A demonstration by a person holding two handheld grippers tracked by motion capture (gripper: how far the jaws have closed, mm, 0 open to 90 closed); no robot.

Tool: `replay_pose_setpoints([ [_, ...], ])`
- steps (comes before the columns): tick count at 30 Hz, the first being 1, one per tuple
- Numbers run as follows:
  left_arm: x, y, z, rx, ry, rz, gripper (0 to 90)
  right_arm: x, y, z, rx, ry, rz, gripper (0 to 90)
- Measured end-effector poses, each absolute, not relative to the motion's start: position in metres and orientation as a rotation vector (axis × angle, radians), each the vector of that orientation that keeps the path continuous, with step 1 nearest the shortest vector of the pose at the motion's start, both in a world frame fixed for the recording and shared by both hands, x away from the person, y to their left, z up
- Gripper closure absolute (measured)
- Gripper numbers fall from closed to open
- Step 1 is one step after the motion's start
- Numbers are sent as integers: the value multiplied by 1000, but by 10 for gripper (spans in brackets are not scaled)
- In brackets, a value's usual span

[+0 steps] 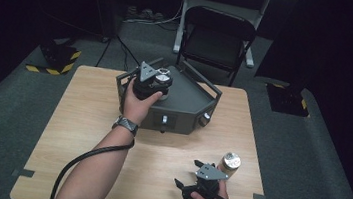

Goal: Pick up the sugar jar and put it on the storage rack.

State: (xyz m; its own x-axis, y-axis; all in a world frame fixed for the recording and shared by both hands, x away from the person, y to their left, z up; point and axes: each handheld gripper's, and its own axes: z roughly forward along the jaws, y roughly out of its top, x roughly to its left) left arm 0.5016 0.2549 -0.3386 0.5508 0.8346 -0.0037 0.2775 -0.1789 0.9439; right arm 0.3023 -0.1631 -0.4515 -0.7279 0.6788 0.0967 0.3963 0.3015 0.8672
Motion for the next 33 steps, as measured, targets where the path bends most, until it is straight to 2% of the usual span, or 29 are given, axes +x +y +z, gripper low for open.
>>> replay_pose_setpoints([
  [29, 502, 260, -338, 1709, 946, 640, 330, 302, -162, -451, 963, 2288, 1389, 7],
  [31, 502, 260, -338, 1711, 946, 640, 312, 302, -162, -451, 963, 2289, 1390, 7],
  [33, 500, 259, -338, 1705, 953, 644, 254, 302, -162, -451, 962, 2290, 1389, 7],
])
